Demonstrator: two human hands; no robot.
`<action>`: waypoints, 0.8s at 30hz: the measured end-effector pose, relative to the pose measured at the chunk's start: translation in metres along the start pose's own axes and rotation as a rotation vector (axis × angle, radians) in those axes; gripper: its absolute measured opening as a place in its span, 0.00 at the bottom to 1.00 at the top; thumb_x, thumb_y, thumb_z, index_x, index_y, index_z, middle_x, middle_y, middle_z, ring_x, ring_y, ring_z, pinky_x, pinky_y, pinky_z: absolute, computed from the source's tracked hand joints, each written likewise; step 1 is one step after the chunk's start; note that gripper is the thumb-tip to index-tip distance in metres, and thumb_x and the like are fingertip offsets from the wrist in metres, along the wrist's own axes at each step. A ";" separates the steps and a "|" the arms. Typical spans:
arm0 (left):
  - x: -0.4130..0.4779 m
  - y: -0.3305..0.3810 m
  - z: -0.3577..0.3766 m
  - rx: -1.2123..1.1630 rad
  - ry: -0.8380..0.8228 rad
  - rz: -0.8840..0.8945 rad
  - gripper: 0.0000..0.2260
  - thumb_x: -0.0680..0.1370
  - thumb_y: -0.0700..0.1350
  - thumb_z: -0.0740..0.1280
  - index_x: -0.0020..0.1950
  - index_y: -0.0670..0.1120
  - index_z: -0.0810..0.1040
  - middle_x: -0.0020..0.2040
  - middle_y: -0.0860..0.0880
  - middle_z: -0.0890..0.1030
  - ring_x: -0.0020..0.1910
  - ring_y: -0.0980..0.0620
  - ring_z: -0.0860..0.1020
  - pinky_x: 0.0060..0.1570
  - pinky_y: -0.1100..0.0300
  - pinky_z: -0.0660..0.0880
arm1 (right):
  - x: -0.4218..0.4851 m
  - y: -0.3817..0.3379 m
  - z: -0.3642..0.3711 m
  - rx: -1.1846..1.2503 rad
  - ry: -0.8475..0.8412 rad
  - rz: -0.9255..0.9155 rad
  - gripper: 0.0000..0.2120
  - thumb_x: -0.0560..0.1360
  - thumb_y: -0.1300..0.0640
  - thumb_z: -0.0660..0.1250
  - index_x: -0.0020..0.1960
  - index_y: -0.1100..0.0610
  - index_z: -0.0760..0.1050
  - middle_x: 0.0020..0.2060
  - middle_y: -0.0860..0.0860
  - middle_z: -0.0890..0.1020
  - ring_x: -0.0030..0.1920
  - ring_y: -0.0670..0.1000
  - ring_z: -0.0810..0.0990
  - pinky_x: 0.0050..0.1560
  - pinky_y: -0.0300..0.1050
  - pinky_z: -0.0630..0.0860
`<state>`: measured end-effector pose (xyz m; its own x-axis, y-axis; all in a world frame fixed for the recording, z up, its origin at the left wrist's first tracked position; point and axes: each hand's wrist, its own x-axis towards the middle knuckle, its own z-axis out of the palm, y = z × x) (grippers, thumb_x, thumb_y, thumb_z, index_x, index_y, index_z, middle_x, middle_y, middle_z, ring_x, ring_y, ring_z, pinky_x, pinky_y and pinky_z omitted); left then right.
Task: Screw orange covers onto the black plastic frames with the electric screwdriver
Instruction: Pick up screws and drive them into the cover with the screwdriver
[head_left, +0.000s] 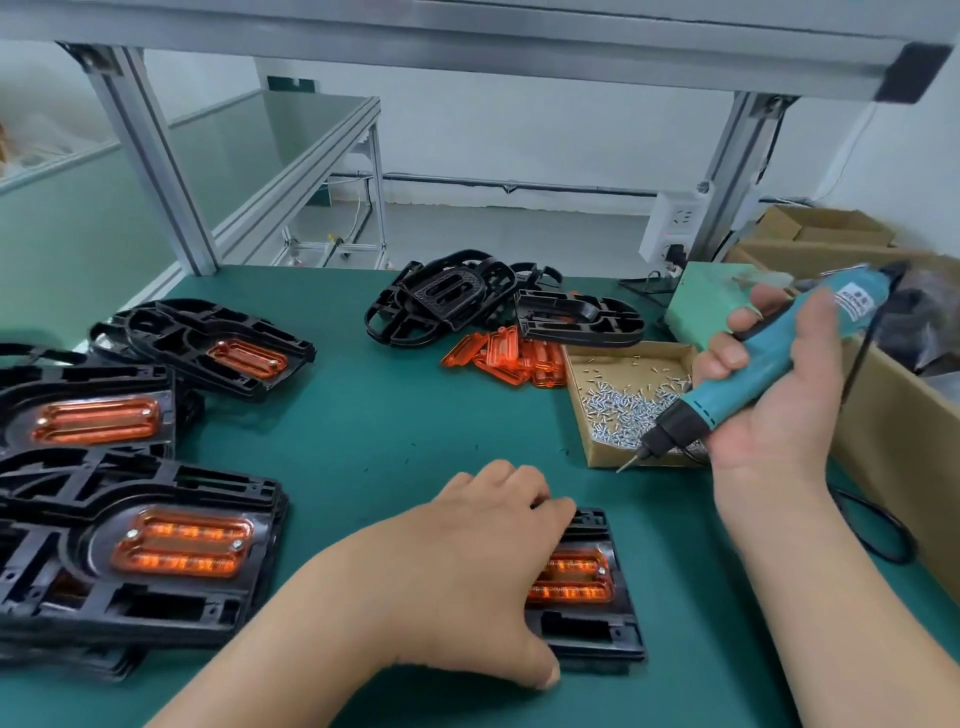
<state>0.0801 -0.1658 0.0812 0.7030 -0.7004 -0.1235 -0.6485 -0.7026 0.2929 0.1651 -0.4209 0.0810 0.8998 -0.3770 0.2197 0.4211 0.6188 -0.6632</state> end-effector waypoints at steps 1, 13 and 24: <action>-0.001 0.001 -0.004 0.006 0.004 -0.002 0.37 0.70 0.67 0.71 0.73 0.54 0.64 0.62 0.55 0.64 0.61 0.52 0.61 0.63 0.54 0.70 | 0.000 0.001 0.000 -0.001 -0.011 -0.001 0.14 0.85 0.43 0.64 0.54 0.54 0.77 0.41 0.49 0.77 0.32 0.46 0.70 0.35 0.38 0.68; -0.004 -0.051 -0.099 0.213 0.058 -0.342 0.45 0.66 0.53 0.74 0.79 0.51 0.56 0.67 0.52 0.61 0.67 0.48 0.64 0.80 0.47 0.54 | -0.002 0.004 0.002 -0.057 0.003 0.001 0.15 0.82 0.41 0.68 0.53 0.53 0.78 0.41 0.49 0.77 0.34 0.46 0.69 0.36 0.37 0.69; -0.003 -0.173 -0.178 0.298 -0.243 -0.710 0.49 0.67 0.44 0.82 0.82 0.54 0.59 0.70 0.47 0.66 0.65 0.42 0.72 0.64 0.42 0.76 | -0.004 0.006 0.008 -0.088 -0.006 0.049 0.13 0.84 0.43 0.64 0.53 0.53 0.77 0.40 0.49 0.77 0.32 0.46 0.70 0.33 0.37 0.71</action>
<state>0.2422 -0.0194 0.1996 0.9157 -0.0578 -0.3977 -0.1452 -0.9703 -0.1933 0.1647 -0.4100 0.0815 0.9198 -0.3432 0.1900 0.3653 0.5729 -0.7337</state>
